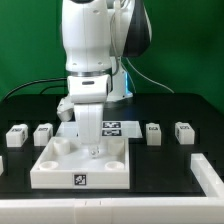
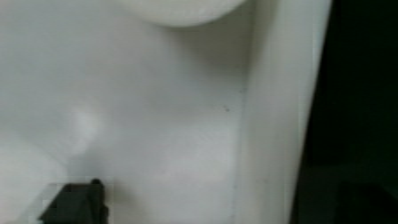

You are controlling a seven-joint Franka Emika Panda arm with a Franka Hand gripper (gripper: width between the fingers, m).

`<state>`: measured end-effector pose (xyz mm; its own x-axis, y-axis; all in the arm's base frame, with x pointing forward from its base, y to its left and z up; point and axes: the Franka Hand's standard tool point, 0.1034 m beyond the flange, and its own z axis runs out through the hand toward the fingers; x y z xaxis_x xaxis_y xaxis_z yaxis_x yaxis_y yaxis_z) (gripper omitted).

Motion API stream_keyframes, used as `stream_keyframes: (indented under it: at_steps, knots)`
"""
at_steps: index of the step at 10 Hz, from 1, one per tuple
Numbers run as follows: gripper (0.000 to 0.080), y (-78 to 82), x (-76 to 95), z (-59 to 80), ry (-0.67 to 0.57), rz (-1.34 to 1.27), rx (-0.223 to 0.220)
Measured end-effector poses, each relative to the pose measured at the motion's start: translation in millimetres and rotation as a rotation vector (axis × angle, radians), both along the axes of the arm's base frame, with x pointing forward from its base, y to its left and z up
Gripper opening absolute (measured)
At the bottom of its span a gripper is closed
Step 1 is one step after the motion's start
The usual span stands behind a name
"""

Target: Assemble one leg

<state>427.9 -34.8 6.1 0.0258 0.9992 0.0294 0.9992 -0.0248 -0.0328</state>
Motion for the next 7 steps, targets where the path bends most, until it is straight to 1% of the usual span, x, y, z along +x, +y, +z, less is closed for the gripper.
stream_keyframes:
  at_steps: [1,2,3,4,5,6,7]
  knots:
    - [0.0650,0.0,-0.1,0.0,0.001,-0.015,0.000]
    - [0.0557,0.0,-0.3,-0.3,0.001,-0.015,0.000]
    - [0.0557,0.0,-0.4,-0.4,0.002,-0.015,0.000]
    - [0.0375,0.0,-0.5,-0.5,0.002,-0.015,0.000]
    - [0.0239,0.0,-0.6,-0.6,0.002,-0.015,0.000]
    - [0.0065,0.0,-0.8,-0.7,0.003,-0.015,0.000]
    - [0.0065,-0.4,0.3,-0.1,-0.002,-0.016,-0.001]
